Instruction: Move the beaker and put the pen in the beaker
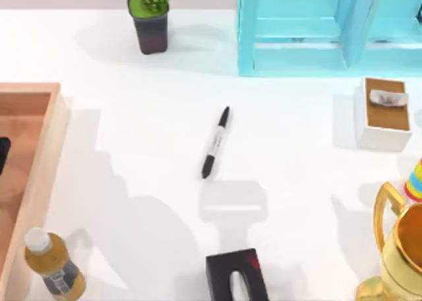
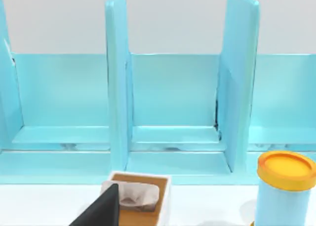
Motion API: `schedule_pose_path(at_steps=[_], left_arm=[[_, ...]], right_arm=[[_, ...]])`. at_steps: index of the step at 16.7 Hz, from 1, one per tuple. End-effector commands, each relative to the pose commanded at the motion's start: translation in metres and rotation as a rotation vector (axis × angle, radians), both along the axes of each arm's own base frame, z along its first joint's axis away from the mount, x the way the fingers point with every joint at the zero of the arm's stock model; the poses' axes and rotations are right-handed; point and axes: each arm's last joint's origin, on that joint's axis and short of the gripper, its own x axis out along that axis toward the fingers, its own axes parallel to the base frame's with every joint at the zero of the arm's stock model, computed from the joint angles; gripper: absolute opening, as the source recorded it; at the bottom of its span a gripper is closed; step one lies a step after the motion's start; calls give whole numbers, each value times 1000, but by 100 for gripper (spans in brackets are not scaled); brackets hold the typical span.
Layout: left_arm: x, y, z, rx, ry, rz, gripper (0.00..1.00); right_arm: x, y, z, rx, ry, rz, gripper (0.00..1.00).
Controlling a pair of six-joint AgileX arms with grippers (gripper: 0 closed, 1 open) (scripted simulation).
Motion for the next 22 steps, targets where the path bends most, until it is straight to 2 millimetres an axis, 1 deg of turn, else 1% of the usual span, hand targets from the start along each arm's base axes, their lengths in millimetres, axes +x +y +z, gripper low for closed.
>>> schedule_pose_path(at_steps=[1,14,15,22], left_arm=[[0,0,0,0,0,0,100],[0,0,0,0,0,0,2],[0,0,0,0,0,0,0],[0,0,0,0,0,0,0]], right_arm=[[0,0,0,0,0,0,100],[0,0,0,0,0,0,100],[0,0,0,0,0,0,100],[0,0,0,0,0,0,100]])
